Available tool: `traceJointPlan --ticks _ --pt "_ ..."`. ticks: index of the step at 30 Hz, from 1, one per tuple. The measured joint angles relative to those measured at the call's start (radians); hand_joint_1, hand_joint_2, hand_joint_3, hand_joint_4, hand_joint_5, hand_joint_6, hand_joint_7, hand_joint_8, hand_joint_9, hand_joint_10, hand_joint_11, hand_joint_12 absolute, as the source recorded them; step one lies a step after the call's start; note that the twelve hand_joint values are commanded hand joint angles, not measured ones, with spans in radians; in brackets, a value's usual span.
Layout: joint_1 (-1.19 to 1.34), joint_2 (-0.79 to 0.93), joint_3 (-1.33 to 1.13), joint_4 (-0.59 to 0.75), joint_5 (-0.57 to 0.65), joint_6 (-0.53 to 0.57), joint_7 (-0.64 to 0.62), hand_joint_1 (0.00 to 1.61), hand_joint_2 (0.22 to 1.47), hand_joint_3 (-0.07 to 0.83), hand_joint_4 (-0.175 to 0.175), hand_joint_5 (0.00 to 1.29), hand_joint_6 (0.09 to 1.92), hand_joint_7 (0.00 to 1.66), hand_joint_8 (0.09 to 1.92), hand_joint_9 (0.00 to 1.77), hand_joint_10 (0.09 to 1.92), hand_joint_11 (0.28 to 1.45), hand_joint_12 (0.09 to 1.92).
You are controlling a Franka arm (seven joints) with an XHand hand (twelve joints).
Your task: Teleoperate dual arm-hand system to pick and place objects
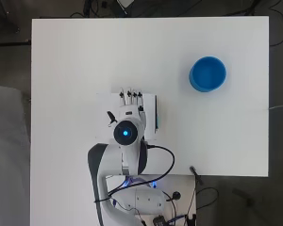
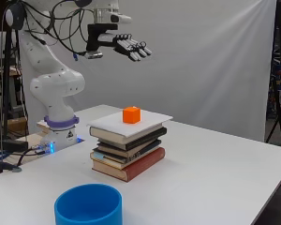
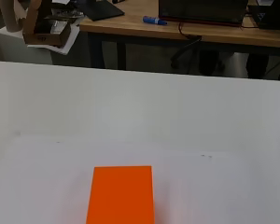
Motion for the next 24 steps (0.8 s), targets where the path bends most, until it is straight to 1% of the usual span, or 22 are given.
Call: traceJointPlan --ticks 4,7,9,11,14,18,21,24 --pt "-0.005 0.016 0.009 -0.017 -0.06 0.112 0.024 0.03 1.02 -0.013 0.101 0.26 0.09 0.34 0.09 0.46 0.09 0.47 0.09" --pt "-0.008 0.033 0.021 -0.027 -0.094 0.14 0.069 0.01 1.01 -0.012 0.107 0.26 0.09 0.33 0.09 0.45 0.09 0.47 0.09" --pt "-0.009 0.052 0.018 -0.045 -0.094 0.16 0.078 0.0 0.98 -0.012 0.103 0.26 0.09 0.37 0.09 0.49 0.09 0.49 0.09" --pt "-0.011 0.049 0.014 -0.088 -0.093 0.21 0.093 0.0 0.94 -0.009 0.096 0.28 0.09 0.42 0.09 0.55 0.09 0.51 0.09" --pt "-0.012 -0.007 0.011 -0.185 -0.114 0.304 0.121 0.0 0.92 -0.008 0.088 0.3 0.09 0.47 0.09 0.59 0.09 0.54 0.09" --pt "-0.013 -0.055 0.004 -0.309 -0.162 0.429 0.144 0.0 0.92 -0.001 0.074 0.23 0.09 0.39 0.09 0.54 0.09 0.52 0.09" --pt "-0.013 -0.058 0.006 -0.394 -0.215 0.515 0.165 0.0 0.95 0.012 0.07 0.24 0.09 0.39 0.09 0.54 0.09 0.53 0.09" --pt "-0.01 -0.065 -0.001 -0.442 -0.236 0.577 0.145 0.0 0.94 0.006 0.062 0.27 0.09 0.42 0.09 0.57 0.09 0.54 0.09"
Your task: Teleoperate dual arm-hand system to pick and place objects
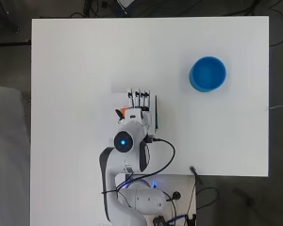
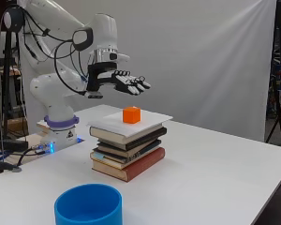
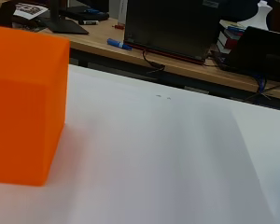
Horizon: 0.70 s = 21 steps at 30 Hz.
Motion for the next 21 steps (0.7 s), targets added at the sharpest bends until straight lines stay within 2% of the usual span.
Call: traceJointPlan --ticks 4,9,13,16,18,19,20,21 --pt "0.005 -0.005 -0.008 -0.025 -0.006 -0.003 -0.083 0.0 0.88 -0.014 0.055 0.31 0.09 0.45 0.09 0.59 0.09 0.56 0.09" --pt "0.007 0.008 -0.018 -0.012 0.02 -0.097 -0.127 0.0 0.87 -0.011 0.036 0.28 0.09 0.41 0.09 0.55 0.09 0.54 0.09" --pt "0.001 0.089 -0.003 0.02 0.051 -0.192 -0.048 0.0 0.86 -0.012 0.028 0.2 0.09 0.34 0.09 0.48 0.09 0.53 0.09" --pt "0.0 0.142 0.007 0.03 0.06 -0.215 0.018 0.0 0.85 -0.011 0.04 0.19 0.09 0.32 0.09 0.46 0.09 0.52 0.09" --pt "0.002 0.148 0.016 0.037 0.062 -0.226 0.015 0.0 0.84 -0.011 0.046 0.18 0.09 0.32 0.09 0.45 0.09 0.51 0.09" --pt "0.003 0.148 0.021 0.04 0.063 -0.232 0.005 0.11 0.95 -0.002 0.069 0.33 0.09 0.47 0.09 0.58 0.09 0.58 0.09" --pt "0.005 0.148 0.029 0.045 0.065 -0.241 -0.006 0.38 1.11 -0.03 0.111 0.46 0.56 0.64 0.12 0.76 0.11 0.69 0.09" --pt "0.006 0.144 0.034 0.048 0.071 -0.246 -0.016 0.69 1.21 -0.038 0.058 0.59 0.91 0.66 0.71 0.85 0.75 0.75 0.59"
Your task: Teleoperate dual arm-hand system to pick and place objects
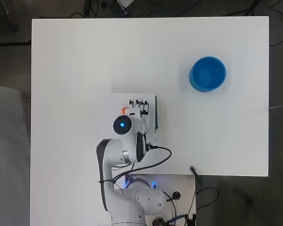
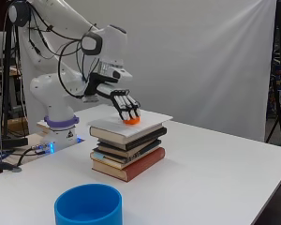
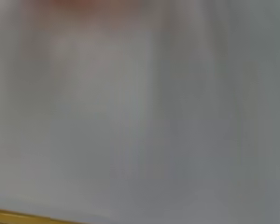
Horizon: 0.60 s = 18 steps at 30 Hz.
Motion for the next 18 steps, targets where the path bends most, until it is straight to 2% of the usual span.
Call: traceJointPlan --ticks 1,2,3,4,6,9,12,18 --pt "0.001 -0.011 0.0 -0.001 0.008 0.001 -0.013 0.84 1.21 -0.034 0.092 0.71 1.06 0.73 1.25 0.98 1.27 0.83 1.15" --pt "0.003 -0.029 -0.006 -0.006 0.017 0.004 -0.03 0.92 1.19 -0.026 0.128 0.81 1.08 0.78 1.58 1.07 1.59 0.89 1.51" --pt "0.004 -0.049 -0.015 -0.008 0.028 0.006 -0.05 0.95 1.18 -0.014 0.151 0.85 1.1 0.82 1.73 1.13 1.76 0.92 1.7" --pt "0.003 -0.071 -0.027 -0.007 0.041 0.008 -0.07 0.96 1.17 -0.006 0.164 0.86 1.12 0.84 1.79 1.15 1.85 0.93 1.79" --pt "0.002 -0.105 -0.046 0.001 0.064 0.014 -0.094 0.98 1.16 -0.002 0.173 0.88 1.12 0.88 1.84 1.19 1.91 0.96 1.86" --pt "-0.003 -0.128 -0.044 0.046 0.075 0.004 -0.052 0.98 1.16 0.0 0.175 0.89 1.11 0.9 1.86 1.23 1.92 1.01 1.88" --pt "-0.014 -0.134 -0.035 0.13 0.054 -0.02 0.006 0.98 1.16 0.001 0.175 0.88 1.12 0.91 1.84 1.24 1.92 1.03 1.88" --pt "-0.057 -0.076 -0.125 0.348 -0.052 -0.096 0.002 0.98 1.16 -0.001 0.175 0.89 1.11 1.02 1.85 1.33 1.92 1.09 1.88"
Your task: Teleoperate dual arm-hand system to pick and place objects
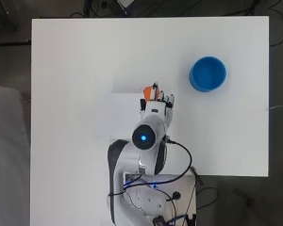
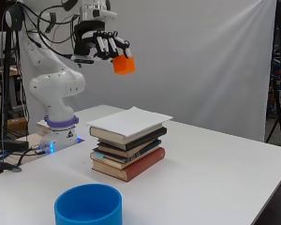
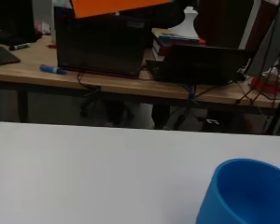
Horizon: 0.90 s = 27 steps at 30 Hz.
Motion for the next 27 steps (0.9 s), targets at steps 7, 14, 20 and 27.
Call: traceJointPlan --ticks 7,14,20,27 --pt "-0.018 0.17 -0.163 0.132 -0.069 0.003 -0.045 0.99 1.14 -0.001 0.175 0.93 1.05 1.21 1.92 1.52 1.92 1.2 1.87" --pt "-0.022 0.452 -0.281 0.278 -0.063 0.09 -0.165 0.99 1.14 0.001 0.175 0.92 1.07 1.27 1.92 1.57 1.92 1.23 1.83" --pt "-0.038 0.595 -0.35 0.362 0.067 0.102 -0.338 0.98 1.16 0.002 0.175 0.88 1.13 1.31 1.92 1.58 1.92 1.23 1.8" --pt "-0.051 0.754 -0.398 0.466 -0.009 0.104 -0.315 0.98 1.17 0.001 0.175 0.87 1.18 1.33 1.92 1.57 1.92 1.22 1.78"
